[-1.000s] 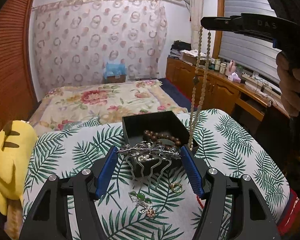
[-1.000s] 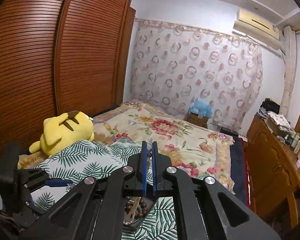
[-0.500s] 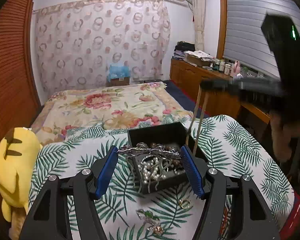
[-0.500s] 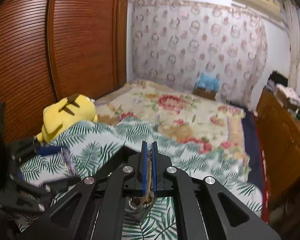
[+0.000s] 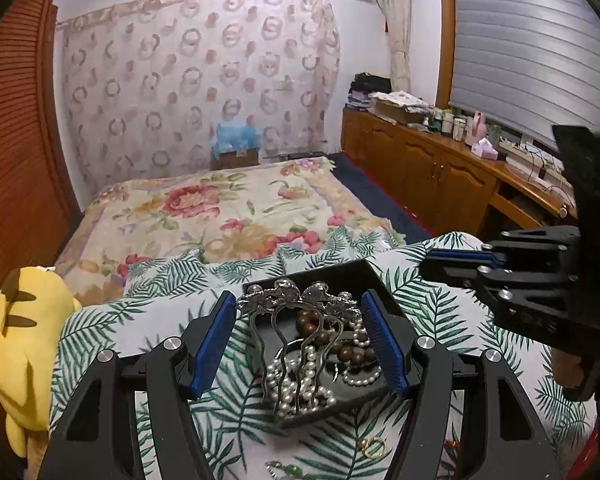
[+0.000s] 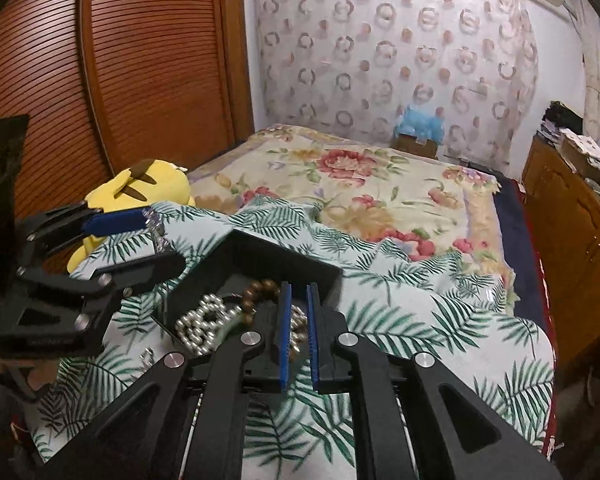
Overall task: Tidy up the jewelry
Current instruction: 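Open both grippers to drop the pearl strand and hair comb into the box, then grasp the red cord bracelet with the right gripper while the left grasps the green jade pendant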
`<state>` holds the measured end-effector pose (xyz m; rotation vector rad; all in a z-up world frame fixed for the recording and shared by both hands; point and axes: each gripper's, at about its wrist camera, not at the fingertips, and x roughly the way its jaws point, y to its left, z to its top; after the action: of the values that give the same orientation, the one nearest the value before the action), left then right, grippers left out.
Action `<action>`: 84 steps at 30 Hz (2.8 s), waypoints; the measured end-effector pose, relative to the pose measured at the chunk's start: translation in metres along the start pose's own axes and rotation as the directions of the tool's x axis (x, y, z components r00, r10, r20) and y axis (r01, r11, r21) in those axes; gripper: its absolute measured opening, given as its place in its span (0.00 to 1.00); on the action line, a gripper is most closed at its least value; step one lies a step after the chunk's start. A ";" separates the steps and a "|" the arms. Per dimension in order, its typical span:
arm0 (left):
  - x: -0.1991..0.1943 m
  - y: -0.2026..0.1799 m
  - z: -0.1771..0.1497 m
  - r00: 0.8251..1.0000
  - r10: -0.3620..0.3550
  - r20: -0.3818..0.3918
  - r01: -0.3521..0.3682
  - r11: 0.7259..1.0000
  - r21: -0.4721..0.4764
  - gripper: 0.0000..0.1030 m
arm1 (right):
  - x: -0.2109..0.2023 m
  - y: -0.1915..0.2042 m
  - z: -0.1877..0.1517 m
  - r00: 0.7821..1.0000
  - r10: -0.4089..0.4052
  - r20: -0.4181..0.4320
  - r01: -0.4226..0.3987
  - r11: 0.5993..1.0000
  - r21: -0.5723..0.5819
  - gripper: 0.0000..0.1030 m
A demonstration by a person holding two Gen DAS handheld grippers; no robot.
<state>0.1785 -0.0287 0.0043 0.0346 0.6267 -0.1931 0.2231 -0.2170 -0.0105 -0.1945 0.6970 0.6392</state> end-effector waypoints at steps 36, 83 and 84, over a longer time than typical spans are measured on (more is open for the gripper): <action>0.007 -0.002 -0.006 0.999 0.020 -0.039 -0.018 0.999 0.033 0.73 | -0.019 -0.004 -0.072 0.999 0.039 -0.008 -0.039 0.999 0.031 0.09; 0.006 0.010 -0.109 0.966 -0.037 -0.255 0.036 0.999 -0.008 0.38 | -0.005 0.050 -0.135 0.987 0.019 -0.161 -0.042 0.988 -0.146 0.18; 0.009 0.008 -0.109 0.964 -0.029 -0.264 0.030 1.000 -0.001 0.38 | -0.005 0.050 -0.135 0.987 0.018 -0.160 -0.042 0.988 -0.147 0.18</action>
<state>0.1236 -0.0121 -0.0897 0.0549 0.8933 -0.2199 0.1172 -0.2298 -0.1074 -0.3780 0.8067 0.7107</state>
